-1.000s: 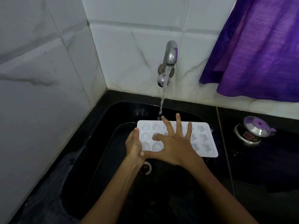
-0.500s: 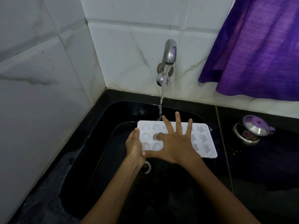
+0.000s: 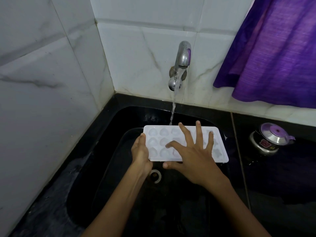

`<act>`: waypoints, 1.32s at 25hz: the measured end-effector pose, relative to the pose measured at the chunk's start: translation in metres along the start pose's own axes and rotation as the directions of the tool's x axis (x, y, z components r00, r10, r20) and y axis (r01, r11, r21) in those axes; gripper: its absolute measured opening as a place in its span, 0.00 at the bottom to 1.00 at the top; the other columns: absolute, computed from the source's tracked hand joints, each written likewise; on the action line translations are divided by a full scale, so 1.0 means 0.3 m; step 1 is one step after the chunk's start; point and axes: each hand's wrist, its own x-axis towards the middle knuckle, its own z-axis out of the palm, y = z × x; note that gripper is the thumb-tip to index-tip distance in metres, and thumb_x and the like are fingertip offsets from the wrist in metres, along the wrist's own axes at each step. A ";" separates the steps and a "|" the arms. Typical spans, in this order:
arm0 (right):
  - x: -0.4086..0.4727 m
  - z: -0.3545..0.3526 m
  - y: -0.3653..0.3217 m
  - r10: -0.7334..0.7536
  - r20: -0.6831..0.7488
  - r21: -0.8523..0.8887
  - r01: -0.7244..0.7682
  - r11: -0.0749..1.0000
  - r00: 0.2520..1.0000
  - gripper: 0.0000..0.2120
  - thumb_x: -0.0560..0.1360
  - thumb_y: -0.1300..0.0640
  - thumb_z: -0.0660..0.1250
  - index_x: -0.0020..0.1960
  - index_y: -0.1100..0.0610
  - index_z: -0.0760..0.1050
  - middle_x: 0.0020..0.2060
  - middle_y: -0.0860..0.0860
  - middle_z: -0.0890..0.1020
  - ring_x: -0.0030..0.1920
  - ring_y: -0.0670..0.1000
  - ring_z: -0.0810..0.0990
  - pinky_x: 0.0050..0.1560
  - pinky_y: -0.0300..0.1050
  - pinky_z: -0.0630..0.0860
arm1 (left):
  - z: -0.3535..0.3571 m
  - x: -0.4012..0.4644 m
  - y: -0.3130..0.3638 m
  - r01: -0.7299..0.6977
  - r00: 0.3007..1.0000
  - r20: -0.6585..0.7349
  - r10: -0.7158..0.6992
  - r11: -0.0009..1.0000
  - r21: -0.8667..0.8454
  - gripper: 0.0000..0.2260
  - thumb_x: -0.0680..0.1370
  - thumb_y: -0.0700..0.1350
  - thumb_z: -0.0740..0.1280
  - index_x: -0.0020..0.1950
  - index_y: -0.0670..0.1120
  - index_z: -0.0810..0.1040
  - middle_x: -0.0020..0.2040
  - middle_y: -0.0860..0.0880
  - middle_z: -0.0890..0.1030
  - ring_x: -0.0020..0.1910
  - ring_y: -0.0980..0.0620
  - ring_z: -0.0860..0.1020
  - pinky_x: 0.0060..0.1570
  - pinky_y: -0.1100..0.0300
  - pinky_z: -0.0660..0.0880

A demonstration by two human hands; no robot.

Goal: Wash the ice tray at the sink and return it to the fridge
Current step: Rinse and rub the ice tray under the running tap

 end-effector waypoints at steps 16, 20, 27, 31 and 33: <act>-0.012 0.085 -0.037 -0.008 -0.095 -0.053 0.003 0.999 0.995 0.28 0.63 0.26 0.47 0.47 0.39 0.77 0.70 0.59 0.69 0.72 0.65 0.48 0.67 0.63 0.35 | 0.012 0.007 -0.013 0.016 1.000 -0.004 -0.016 1.000 0.022 0.15 0.81 0.50 0.58 0.64 0.45 0.73 0.52 0.42 0.82 0.47 0.43 0.81 0.41 0.50 0.80; 0.005 0.086 -0.024 0.024 -0.153 -0.071 -0.035 0.997 0.988 0.25 0.63 0.27 0.49 0.41 0.38 0.79 0.66 0.59 0.74 0.69 0.68 0.57 0.67 0.64 0.42 | 0.015 0.012 -0.009 0.026 1.000 -0.010 -0.025 1.000 0.016 0.15 0.81 0.50 0.58 0.64 0.44 0.74 0.53 0.41 0.82 0.49 0.42 0.81 0.41 0.50 0.80; 0.008 0.052 -0.034 0.046 -0.172 -0.098 -0.063 0.993 0.984 0.23 0.63 0.28 0.64 0.50 0.41 0.80 0.75 0.58 0.58 0.71 0.67 0.39 0.63 0.63 0.25 | 0.020 0.010 -0.022 0.028 1.000 -0.004 -0.028 1.000 -0.004 0.15 0.81 0.50 0.58 0.63 0.44 0.74 0.50 0.43 0.82 0.43 0.45 0.81 0.36 0.53 0.79; 0.007 0.077 -0.032 -0.021 -0.152 -0.133 0.001 0.991 0.988 0.28 0.68 0.27 0.55 0.59 0.41 0.75 0.77 0.56 0.48 0.68 0.63 0.28 0.57 0.62 0.17 | 0.017 0.016 -0.020 0.028 0.999 -0.017 -0.027 1.000 0.011 0.14 0.81 0.50 0.58 0.62 0.45 0.74 0.51 0.43 0.82 0.44 0.45 0.81 0.40 0.51 0.80; -0.001 0.058 -0.034 0.022 -0.186 -0.113 -0.044 0.993 0.982 0.24 0.66 0.29 0.63 0.55 0.41 0.77 0.76 0.57 0.54 0.70 0.65 0.34 0.61 0.63 0.22 | 0.014 0.021 -0.024 0.032 1.000 -0.002 -0.032 0.999 0.011 0.14 0.81 0.50 0.58 0.62 0.45 0.74 0.52 0.42 0.82 0.46 0.43 0.81 0.41 0.50 0.80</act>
